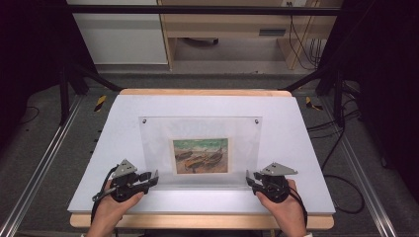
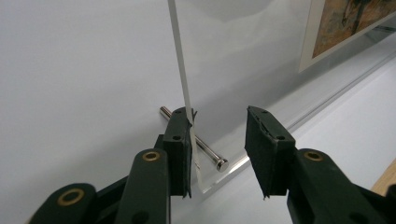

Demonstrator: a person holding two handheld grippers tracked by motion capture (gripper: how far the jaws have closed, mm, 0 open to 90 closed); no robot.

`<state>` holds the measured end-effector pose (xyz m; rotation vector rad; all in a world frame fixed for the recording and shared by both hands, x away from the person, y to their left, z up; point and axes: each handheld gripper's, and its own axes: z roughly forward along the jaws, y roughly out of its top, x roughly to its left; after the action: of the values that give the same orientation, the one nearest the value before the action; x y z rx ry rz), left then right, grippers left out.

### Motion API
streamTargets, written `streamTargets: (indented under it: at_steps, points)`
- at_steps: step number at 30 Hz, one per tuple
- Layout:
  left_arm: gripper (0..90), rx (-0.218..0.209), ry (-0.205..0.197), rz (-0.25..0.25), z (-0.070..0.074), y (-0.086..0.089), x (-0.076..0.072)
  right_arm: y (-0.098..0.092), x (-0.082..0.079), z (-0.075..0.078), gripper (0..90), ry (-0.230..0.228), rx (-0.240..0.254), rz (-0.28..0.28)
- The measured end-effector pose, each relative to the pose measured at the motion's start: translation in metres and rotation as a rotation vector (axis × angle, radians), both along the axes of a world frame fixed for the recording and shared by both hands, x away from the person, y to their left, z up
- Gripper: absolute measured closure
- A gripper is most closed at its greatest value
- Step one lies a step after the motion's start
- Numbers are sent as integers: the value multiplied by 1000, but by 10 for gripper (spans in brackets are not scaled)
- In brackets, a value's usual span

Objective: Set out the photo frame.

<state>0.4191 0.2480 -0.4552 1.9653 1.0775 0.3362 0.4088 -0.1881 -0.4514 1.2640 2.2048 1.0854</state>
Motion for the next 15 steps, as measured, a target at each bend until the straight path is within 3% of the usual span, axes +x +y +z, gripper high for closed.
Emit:
streamTargets:
  at_steps: [15]
  points:
    - [614, 5, 9, -7, -3, 0, -2, 1, -4, -3, 645, 8, -21, 9]
